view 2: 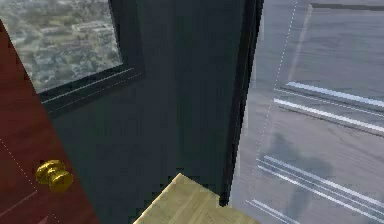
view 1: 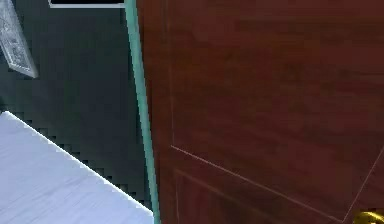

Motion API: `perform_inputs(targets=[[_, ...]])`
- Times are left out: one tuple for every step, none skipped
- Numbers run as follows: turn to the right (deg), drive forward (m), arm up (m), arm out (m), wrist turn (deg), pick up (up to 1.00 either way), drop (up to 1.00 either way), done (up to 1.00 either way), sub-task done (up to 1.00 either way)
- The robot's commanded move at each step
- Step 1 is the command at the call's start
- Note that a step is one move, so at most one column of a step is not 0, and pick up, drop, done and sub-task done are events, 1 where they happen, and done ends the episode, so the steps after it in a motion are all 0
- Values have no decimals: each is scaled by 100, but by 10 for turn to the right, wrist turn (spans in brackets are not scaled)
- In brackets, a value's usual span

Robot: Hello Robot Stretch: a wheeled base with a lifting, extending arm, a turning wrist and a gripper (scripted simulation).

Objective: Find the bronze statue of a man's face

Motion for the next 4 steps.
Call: perform_inputs(targets=[[-210,0,0,0,0,0,0,0,0],[0,55,0,0,0,0,0,0,0],[-330,0,0,0,0,0,0,0,0],[0,100,0,0,0,0,0,0,0]])
